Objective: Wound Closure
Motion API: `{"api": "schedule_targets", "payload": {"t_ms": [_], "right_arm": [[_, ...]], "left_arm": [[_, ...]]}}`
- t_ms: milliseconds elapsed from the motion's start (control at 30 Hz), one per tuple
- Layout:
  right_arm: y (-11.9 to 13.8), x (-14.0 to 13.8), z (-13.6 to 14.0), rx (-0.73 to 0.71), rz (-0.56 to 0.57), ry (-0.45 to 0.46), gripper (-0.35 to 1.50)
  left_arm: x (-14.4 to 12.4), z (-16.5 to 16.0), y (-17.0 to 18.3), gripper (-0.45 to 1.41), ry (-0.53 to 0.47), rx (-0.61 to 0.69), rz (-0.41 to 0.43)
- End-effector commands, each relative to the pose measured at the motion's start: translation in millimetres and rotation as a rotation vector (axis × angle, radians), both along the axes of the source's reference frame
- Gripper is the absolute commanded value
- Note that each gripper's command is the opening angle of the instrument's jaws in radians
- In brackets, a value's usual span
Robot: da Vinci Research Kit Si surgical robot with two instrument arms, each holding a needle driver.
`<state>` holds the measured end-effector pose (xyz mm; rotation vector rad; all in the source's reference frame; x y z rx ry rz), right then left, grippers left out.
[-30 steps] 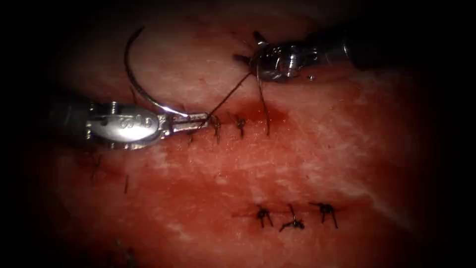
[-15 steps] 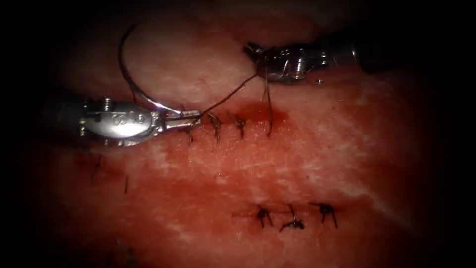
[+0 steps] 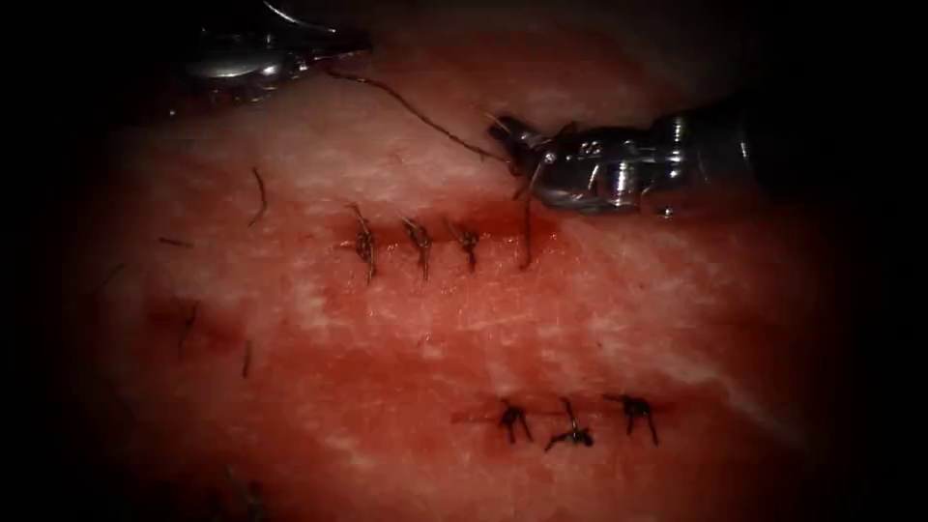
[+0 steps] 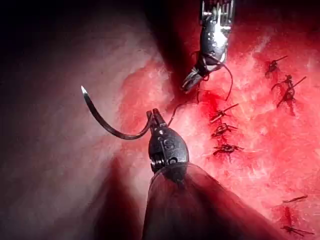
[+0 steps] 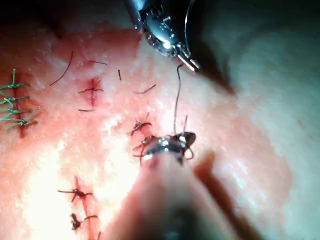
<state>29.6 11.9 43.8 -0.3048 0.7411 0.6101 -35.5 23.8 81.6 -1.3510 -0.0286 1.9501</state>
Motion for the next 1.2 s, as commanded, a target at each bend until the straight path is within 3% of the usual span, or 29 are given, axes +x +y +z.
{"api": "schedule_targets", "payload": {"t_ms": [33,133,333,600,1033,1200], "right_arm": [[-1.5,0.6,0.1,0.002,-0.006,0.004,-0.35],[-3.6,-0.1,-0.7,-0.005,-0.012,0.009,-0.35],[-6.3,-0.8,-2.4,-0.017,-0.015,0.022,-0.35],[-9.7,-1.1,-3.8,-0.024,-0.029,0.033,-0.35],[-14.9,-3.2,-3.1,-0.008,-0.081,-0.001,-0.35],[-15.4,-3.5,-3.0,-0.011,-0.083,0.000,-0.35]], "left_arm": [[-0.6,1.3,0.3,-0.45,0.013,0.000,-0.010],[-1.0,3.9,3.2,-0.45,0.059,-0.011,-0.064],[-0.7,4.8,6.6,-0.45,0.147,-0.064,-0.097],[1.1,1.5,10.8,-0.45,0.173,-0.127,-0.161],[3.1,-2.5,17.2,-0.45,0.156,-0.164,-0.232],[3.9,-3.6,19.7,-0.45,0.143,-0.172,-0.251]]}}
